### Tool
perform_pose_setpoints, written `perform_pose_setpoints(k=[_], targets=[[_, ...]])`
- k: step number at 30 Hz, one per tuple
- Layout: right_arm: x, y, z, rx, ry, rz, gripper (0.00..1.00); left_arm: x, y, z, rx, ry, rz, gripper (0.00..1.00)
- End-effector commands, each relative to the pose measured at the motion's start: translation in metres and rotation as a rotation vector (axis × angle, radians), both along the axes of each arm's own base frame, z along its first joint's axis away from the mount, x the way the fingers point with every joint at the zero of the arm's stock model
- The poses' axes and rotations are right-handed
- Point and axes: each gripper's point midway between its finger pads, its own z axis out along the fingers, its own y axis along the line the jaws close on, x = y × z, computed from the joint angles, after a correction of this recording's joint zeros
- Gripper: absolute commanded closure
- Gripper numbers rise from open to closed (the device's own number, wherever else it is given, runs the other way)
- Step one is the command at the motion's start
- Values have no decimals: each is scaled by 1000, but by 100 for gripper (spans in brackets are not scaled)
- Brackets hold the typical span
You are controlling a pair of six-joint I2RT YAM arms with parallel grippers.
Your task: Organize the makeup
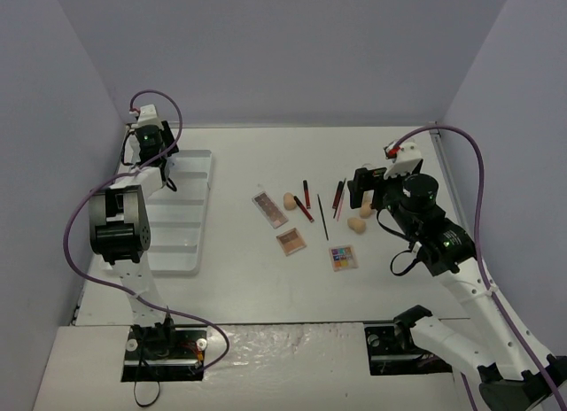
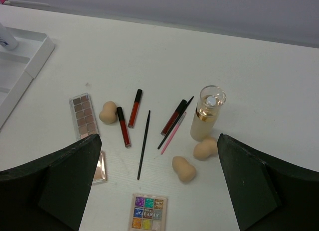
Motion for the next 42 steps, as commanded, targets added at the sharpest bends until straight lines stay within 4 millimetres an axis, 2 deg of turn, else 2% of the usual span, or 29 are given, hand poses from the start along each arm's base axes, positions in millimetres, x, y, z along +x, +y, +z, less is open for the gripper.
perform_pose_setpoints(k=[1,12,15,22,24,28,32,35,38,42], targets=[[8,8,12,39,-53,13,0,18,9,89,18,-262,21,98],[4,5,13,50,-60,6,0,26,8,69,12,-197,5,97],[4,5,13,46,-62,3,0,28,8,67,10,-182,3,93],[3,7,13,64,-58,10,0,22,8,60,23,-129,-1,59],[3,8,13,63,-57,15,0,18,8,63,26,-131,-1,50],[3,8,16,70,-63,19,0,12,6,71,22,-137,-2,38],[3,9,17,70,-65,22,0,1,7,89,17,-157,16,22],[5,6,21,87,-69,-8,0,-8,8,102,14,-148,31,15],[11,-5,22,117,-65,-99,0,-28,4,127,3,-150,39,9],[23,-14,9,134,-26,-206,0,-53,-6,141,-20,-104,21,3]])
